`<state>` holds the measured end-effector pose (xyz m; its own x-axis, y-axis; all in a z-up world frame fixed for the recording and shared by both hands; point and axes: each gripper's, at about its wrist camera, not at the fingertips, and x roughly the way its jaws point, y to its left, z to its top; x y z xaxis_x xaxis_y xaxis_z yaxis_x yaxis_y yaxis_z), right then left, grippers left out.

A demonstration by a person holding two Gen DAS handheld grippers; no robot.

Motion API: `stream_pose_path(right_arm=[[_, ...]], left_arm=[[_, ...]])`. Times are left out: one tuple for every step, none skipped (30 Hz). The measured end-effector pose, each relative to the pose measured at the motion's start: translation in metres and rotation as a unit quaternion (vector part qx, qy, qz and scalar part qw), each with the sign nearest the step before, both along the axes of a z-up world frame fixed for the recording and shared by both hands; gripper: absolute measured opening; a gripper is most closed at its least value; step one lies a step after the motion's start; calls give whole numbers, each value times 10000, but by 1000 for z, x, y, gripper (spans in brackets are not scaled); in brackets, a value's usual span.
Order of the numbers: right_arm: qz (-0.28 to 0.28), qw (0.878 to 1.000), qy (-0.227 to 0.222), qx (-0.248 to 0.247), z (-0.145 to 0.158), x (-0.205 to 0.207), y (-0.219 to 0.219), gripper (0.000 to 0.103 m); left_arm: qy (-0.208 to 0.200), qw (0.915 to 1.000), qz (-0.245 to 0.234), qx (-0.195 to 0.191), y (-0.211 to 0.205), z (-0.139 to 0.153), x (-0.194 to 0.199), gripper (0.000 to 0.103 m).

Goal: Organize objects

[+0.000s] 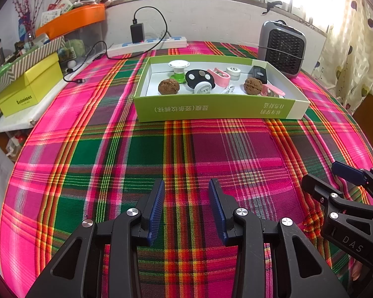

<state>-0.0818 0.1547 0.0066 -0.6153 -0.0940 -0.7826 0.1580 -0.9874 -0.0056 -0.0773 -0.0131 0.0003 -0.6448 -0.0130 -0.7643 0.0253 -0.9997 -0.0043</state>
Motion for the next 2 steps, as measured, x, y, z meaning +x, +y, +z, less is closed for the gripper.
stream_pose_path(right_arm=[[0,10000,0,0,0,0,0,66],[0,10000,0,0,0,0,0,66]], left_arm=[[0,10000,0,-2,1,0,0,34],[0,10000,0,0,0,0,0,34]])
